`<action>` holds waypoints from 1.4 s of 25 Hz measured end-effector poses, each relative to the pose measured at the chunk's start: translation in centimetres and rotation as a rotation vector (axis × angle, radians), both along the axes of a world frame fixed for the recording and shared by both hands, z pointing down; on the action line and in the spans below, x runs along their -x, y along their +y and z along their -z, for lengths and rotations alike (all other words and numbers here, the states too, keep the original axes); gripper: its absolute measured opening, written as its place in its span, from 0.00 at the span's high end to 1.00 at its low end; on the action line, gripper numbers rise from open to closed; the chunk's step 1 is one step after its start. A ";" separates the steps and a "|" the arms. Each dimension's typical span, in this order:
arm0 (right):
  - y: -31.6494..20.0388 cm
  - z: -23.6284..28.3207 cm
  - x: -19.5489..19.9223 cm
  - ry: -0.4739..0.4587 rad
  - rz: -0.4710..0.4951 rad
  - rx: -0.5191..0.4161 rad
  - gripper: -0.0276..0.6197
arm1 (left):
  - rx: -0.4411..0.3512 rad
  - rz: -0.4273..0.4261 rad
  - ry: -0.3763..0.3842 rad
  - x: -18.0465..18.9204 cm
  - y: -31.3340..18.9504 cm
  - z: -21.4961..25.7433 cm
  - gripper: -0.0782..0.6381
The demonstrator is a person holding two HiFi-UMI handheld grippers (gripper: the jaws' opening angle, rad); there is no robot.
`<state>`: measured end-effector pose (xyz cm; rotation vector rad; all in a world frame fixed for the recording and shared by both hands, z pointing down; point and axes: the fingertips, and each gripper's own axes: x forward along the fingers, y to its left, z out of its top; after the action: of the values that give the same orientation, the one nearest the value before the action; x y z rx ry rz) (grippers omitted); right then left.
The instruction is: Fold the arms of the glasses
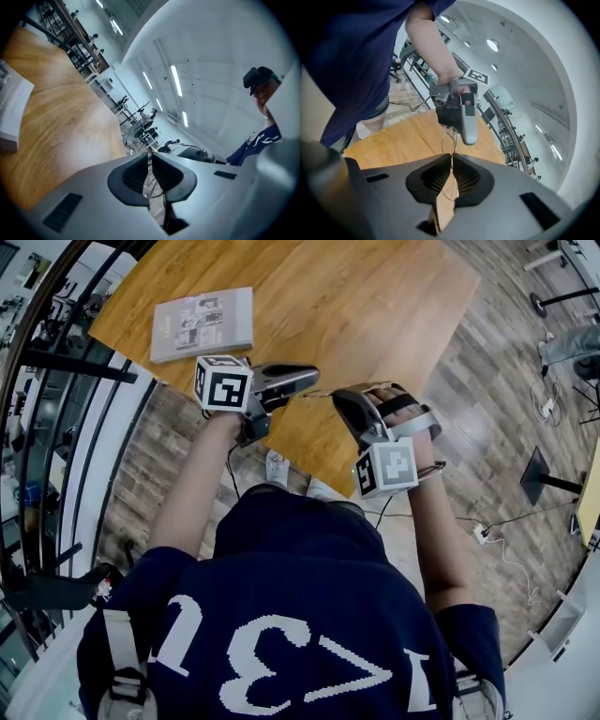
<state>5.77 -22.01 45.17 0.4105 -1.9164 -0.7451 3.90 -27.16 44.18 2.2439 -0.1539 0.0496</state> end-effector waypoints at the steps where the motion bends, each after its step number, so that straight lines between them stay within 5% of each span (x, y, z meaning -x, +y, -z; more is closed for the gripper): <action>1: -0.1 -0.4 -0.1 -0.006 -0.005 0.011 0.90 | -0.015 0.055 0.009 0.6 -0.6 0.2 0.84; 5: -1.3 -3.4 -0.8 0.002 -0.028 0.078 0.90 | -0.056 0.225 0.026 3.5 -2.2 0.7 0.85; 11: -3.9 -10.0 -1.2 -0.034 -0.067 0.275 0.90 | -0.118 0.367 -0.073 7.7 -2.1 -0.5 0.86; 19: -6.6 -15.5 -1.5 -0.006 -0.112 0.498 0.91 | -0.045 0.449 -0.065 11.8 -0.6 -2.0 0.86; 25: -7.7 -15.5 -1.5 -0.034 -0.152 0.503 0.90 | -0.099 0.470 -0.102 13.0 -0.5 -1.5 0.86; 29: -8.4 -11.6 -2.2 -0.196 -0.264 0.409 0.91 | -0.214 0.483 -0.133 12.6 -1.2 0.3 0.86; 35: -9.0 -1.0 -5.0 -0.664 -0.504 0.262 0.92 | -0.422 0.554 -0.212 10.8 -3.0 4.0 0.86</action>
<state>10.80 -31.00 46.14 1.0194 -2.3318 -0.0063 -6.91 -30.19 40.20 2.5247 -0.9701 -0.0492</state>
